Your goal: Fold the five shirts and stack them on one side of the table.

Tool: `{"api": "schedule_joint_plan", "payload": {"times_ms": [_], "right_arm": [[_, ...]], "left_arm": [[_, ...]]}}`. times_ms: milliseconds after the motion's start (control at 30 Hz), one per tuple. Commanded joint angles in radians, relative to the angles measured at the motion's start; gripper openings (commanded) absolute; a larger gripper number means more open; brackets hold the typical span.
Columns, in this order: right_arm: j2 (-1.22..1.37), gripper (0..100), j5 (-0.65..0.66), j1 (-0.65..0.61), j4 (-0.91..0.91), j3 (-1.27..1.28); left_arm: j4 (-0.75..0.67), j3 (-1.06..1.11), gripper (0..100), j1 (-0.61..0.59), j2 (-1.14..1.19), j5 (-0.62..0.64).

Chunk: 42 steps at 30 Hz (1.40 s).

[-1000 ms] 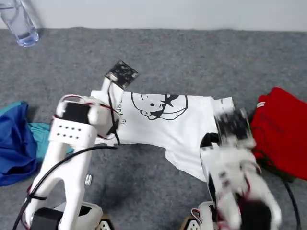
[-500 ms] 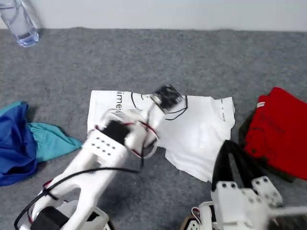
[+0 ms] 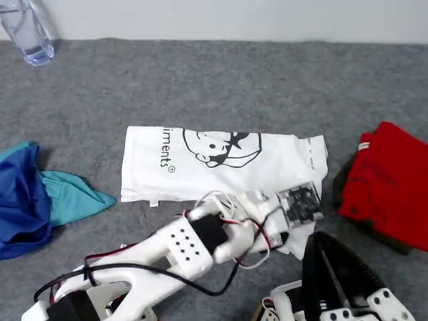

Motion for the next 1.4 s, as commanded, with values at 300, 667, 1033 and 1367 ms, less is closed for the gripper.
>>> {"api": "schedule_joint_plan", "payload": {"times_ms": [300, 667, 1033, 1367], "right_arm": [[0.004, 0.8, -0.02, -0.028, 0.004, -0.025], [0.004, 0.8, -0.02, -0.028, 0.001, -0.025], [0.004, 0.8, -0.02, -0.028, -0.001, -0.025], [0.004, 0.8, -0.02, -0.028, -0.004, -0.02]], "left_arm": [[-0.025, -0.13, 16, 0.038, 0.359, -0.16], [-0.005, -0.282, 15, 0.041, 0.532, -0.161], [-0.034, -0.291, 1, 0.043, 0.535, -0.161], [-0.003, -0.289, 1, 0.066, 0.379, -0.167]]}}
